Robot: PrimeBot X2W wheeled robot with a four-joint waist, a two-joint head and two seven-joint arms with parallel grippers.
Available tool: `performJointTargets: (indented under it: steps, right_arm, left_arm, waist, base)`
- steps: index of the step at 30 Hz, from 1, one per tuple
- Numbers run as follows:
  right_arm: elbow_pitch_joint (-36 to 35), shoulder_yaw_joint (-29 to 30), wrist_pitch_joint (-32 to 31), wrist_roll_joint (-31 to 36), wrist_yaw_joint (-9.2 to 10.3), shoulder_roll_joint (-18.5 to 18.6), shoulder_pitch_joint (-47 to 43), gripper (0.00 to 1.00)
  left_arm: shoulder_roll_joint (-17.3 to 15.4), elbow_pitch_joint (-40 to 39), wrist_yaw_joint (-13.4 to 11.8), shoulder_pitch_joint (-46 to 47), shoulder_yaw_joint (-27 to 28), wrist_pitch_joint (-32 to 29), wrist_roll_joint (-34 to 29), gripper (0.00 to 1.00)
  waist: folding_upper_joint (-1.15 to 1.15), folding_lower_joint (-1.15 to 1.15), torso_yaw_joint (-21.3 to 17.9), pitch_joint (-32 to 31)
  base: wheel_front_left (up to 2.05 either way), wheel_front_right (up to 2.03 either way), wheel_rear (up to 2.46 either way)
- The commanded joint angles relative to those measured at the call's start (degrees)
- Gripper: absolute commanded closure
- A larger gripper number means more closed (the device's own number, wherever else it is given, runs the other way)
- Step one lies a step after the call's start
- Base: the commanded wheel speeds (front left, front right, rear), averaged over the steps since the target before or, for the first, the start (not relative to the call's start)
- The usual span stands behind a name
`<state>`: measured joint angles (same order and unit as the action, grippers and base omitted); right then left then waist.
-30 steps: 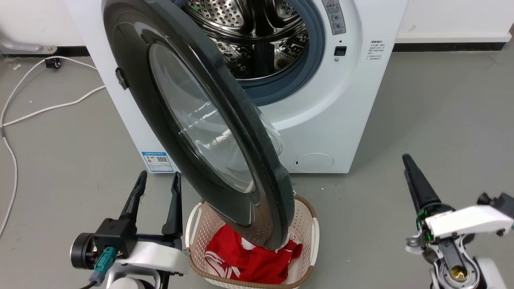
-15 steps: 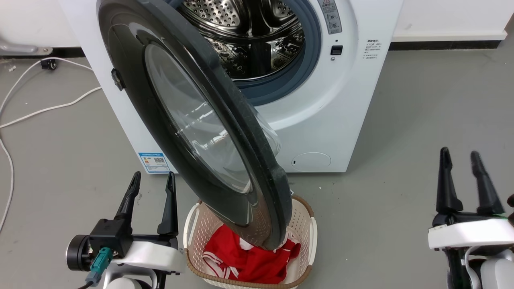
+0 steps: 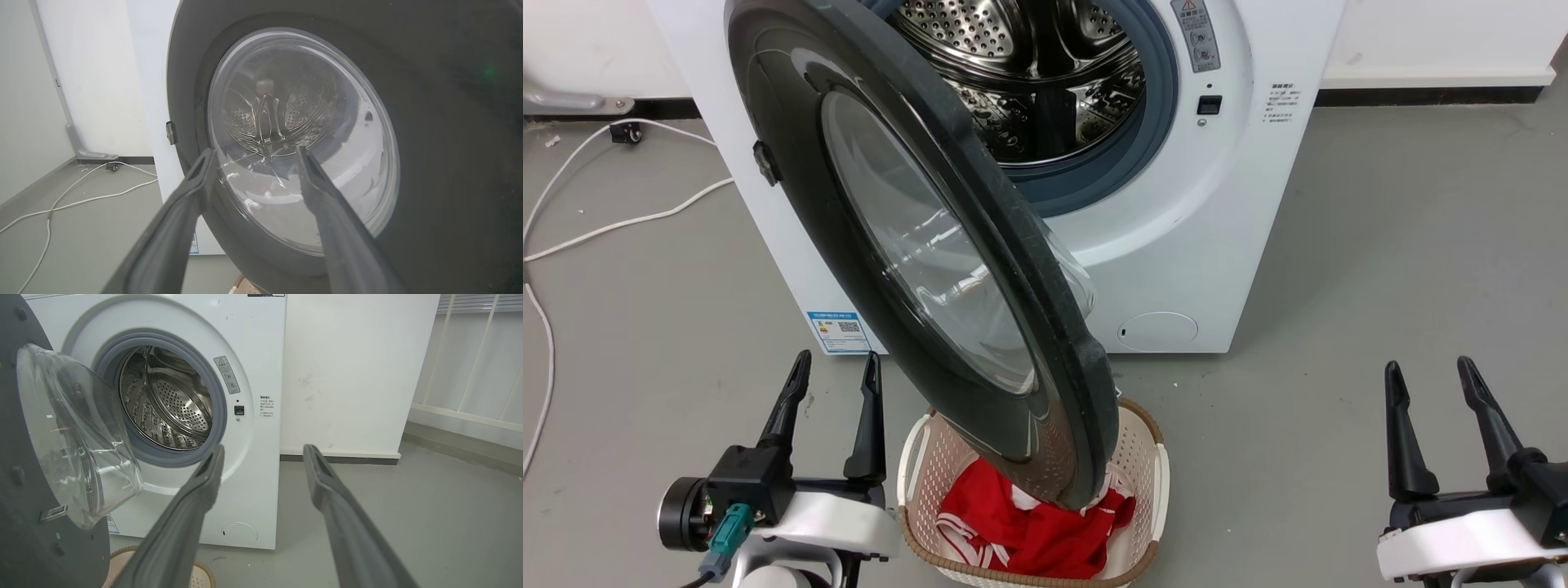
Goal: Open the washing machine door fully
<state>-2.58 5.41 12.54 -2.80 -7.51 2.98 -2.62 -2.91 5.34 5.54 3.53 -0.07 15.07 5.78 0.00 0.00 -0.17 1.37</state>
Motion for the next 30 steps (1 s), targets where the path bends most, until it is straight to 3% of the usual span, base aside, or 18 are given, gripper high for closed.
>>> performJointTargets:
  steps: [1,14,15,17,25,30]
  right_arm:
    - [-0.05,0.11,-0.03,-0.26,0.04,-0.17,-0.53,0.00]
    - [-0.27,0.14,-0.14,-2.03,0.04,-0.18,-0.72,0.00]
    - [-0.21,0.15,-0.13,-2.16,0.04,-0.18,-0.69,0.00]
    - [-0.10,0.11,-0.06,-2.27,0.04,-0.19,-0.65,0.00]
    - [0.46,-0.11,0.26,-3.08,0.04,-0.19,-0.44,0.00]
    - [0.93,-0.11,0.40,-3.26,0.03,-0.19,-0.12,0.00]
  left_arm:
    - [0.04,0.09,0.23,0.23,-0.11,0.15,-0.27,0.00]
    - [0.04,0.51,0.43,0.26,0.01,0.15,-0.15,0.00]
    - [0.04,0.46,0.47,0.26,-0.02,0.15,-0.17,0.05]
    - [0.04,0.46,0.56,0.23,-0.05,0.15,-0.14,1.00]
    - [0.04,0.24,0.79,0.65,0.26,0.15,0.13,1.00]
    - [0.04,-4.04,0.26,1.71,1.05,0.16,0.57,1.00]
  waist:
    - [0.00,0.00,0.04,-0.02]
    - [0.00,0.00,-0.01,-0.08]
    - [0.00,0.00,-0.02,-0.09]
    - [0.00,0.00,-0.02,-0.11]
    - [0.00,0.00,0.00,0.18]
    - [0.00,0.00,-0.04,0.32]
  base:
    - [0.00,0.00,0.00]
    - [0.00,0.00,0.00]
    - [0.00,0.00,0.00]
    - [0.00,0.00,0.00]
    - [0.00,0.00,0.00]
    - [0.00,0.00,0.00]
